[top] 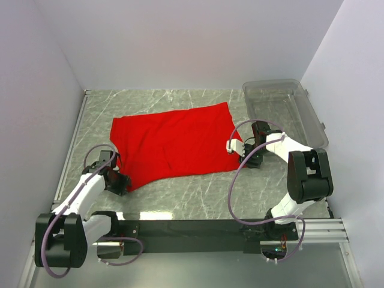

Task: Fold and stack the t-shirts
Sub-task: Flatten the tshirt out

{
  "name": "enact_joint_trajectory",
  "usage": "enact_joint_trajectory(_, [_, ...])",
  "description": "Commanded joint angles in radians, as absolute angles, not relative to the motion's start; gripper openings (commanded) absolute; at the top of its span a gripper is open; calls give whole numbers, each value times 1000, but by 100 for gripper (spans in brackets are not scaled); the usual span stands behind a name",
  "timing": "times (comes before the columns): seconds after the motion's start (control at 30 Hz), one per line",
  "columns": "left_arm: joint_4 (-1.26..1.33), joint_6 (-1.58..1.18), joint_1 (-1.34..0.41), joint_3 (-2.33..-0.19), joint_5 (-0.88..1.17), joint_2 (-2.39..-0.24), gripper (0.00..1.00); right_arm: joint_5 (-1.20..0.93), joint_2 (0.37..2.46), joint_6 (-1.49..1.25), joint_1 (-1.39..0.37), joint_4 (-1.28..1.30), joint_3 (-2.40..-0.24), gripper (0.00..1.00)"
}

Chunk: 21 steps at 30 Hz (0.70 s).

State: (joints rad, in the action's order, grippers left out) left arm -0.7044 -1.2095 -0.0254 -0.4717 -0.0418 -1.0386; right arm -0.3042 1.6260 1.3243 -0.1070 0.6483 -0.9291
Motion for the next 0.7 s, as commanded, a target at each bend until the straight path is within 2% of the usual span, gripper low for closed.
enact_joint_trajectory(0.0, [-808, -1244, -40, -511, -95, -1063, 39, -314, 1629, 1318, -104, 626, -946, 53])
enact_joint_trajectory(0.23, [-838, -1278, -57, -520, -133, -1080, 40, -321, 1628, 1309, -104, 620, -946, 53])
enact_joint_trajectory(0.47, [-737, -1264, -58, -500, -153, -1100, 34, -330, 1626, 1313, -103, 621, -942, 52])
enact_joint_trajectory(0.57, [-700, -1246, -58, -503, -167, -1107, 36, -330, 1628, 1315, -103, 624, -945, 52])
enact_joint_trajectory(0.67, [-686, -1229, -58, -499, -161, -1123, 43, -331, 1628, 1313, -104, 626, -946, 52])
